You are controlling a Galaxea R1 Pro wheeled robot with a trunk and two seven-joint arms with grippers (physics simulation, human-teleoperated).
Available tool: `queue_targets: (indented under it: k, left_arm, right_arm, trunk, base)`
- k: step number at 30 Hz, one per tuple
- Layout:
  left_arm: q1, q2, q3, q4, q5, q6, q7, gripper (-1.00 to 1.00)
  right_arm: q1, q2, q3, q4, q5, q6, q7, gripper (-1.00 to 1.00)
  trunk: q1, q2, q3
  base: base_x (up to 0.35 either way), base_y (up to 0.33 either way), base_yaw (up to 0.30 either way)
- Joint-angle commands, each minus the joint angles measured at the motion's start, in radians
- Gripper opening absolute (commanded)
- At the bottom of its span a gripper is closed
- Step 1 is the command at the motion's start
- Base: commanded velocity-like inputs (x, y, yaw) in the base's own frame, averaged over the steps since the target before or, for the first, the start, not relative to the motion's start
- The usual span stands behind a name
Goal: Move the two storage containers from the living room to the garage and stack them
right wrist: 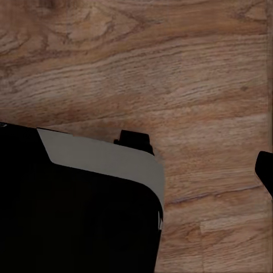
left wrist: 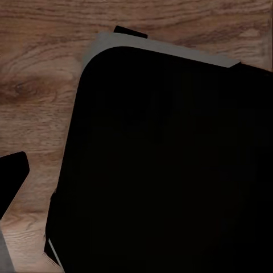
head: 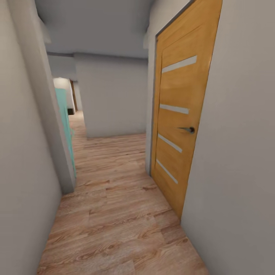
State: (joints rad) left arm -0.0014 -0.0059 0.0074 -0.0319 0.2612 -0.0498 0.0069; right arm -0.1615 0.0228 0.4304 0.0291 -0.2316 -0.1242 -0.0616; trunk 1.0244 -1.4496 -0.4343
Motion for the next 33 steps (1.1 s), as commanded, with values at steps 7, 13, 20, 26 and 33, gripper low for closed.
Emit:
queue_targets:
  k: [7, 13, 20, 26, 33]
  left_arm:
    - [0.000, 0.000, 0.000, 0.000, 0.004, 0.000, 0.001, 1.00]
    - [0.000, 0.000, 0.000, 0.000, 0.005, 0.001, 0.001, 1.00]
    - [0.000, 0.001, 0.000, 0.000, 0.006, 0.000, 0.001, 1.00]
    - [0.000, 0.000, 0.000, 0.000, 0.006, -0.001, 0.001, 1.00]
    - [0.000, 0.000, 0.000, 0.000, 0.006, -0.001, 0.001, 1.00]
  right_arm:
    - [-0.001, 0.000, 0.010, 0.003, -0.009, -0.006, 0.000, 1.00]
    - [-0.001, 0.001, 0.010, 0.003, -0.009, -0.005, 0.000, 1.00]
    - [-0.001, 0.001, 0.008, 0.003, -0.009, -0.009, -0.001, 1.00]
    - [-0.001, 0.000, 0.010, 0.003, -0.009, -0.009, -0.001, 1.00]
    - [-0.001, 0.000, 0.010, 0.003, -0.009, -0.008, 0.000, 1.00]
  trunk:
    - [0.001, 0.000, -0.001]
    - [0.001, 0.000, -0.001]
    - [0.001, 0.000, -0.001]
    - [0.001, 0.000, -0.001]
    - [0.001, 0.000, -0.001]
  base:
    - [0.323, 0.001, 0.090]
    - [0.323, 0.000, 0.005]
    - [0.323, 0.000, 0.147]
    - [0.323, 0.000, 0.261]
    - [0.323, 0.000, 0.183]
